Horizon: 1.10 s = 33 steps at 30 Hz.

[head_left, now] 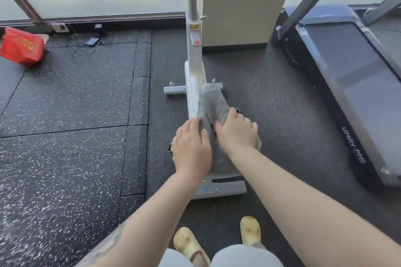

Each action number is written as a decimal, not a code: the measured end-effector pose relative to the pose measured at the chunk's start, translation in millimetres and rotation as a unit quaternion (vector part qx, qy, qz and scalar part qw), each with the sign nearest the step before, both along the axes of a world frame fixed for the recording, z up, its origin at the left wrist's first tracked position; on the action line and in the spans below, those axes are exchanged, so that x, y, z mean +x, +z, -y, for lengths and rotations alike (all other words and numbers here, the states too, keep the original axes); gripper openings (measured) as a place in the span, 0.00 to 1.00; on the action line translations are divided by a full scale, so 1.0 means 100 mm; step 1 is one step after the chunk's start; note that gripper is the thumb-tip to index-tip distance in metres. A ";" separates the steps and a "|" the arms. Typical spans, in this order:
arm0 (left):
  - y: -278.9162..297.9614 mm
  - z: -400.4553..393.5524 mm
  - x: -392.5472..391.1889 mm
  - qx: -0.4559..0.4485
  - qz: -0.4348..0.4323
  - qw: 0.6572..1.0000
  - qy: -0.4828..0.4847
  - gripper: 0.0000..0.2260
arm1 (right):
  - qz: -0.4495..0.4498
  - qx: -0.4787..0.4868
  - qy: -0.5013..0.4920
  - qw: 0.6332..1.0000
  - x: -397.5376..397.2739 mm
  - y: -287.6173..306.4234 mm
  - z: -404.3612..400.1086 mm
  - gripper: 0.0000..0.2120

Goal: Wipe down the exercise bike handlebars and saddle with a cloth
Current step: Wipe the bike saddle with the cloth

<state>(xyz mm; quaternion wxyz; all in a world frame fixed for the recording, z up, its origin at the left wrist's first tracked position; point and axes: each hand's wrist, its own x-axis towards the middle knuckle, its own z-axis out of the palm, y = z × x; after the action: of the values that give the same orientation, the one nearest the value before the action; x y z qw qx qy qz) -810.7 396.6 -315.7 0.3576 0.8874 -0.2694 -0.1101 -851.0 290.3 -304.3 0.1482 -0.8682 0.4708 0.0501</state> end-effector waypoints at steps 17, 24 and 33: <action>-0.09 0.08 0.02 0.046 0.092 0.995 0.021 0.23 | 0.005 -0.006 0.025 1.000 0.10 -0.06 0.09 0.24; -0.12 0.07 0.01 0.045 0.086 0.995 0.020 0.22 | 0.055 -0.099 0.075 0.991 -0.31 -0.12 -0.18 0.31; -0.13 0.05 0.02 0.043 0.086 0.995 0.018 0.20 | 0.034 -0.082 0.034 0.995 -0.11 -0.14 -0.15 0.27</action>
<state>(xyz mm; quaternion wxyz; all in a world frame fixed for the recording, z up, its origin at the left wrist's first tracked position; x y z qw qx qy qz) -809.1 391.4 -329.2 0.2967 0.9128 -0.2780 -0.0383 -861.6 305.1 -318.0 0.0906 -0.8943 0.4381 -0.0130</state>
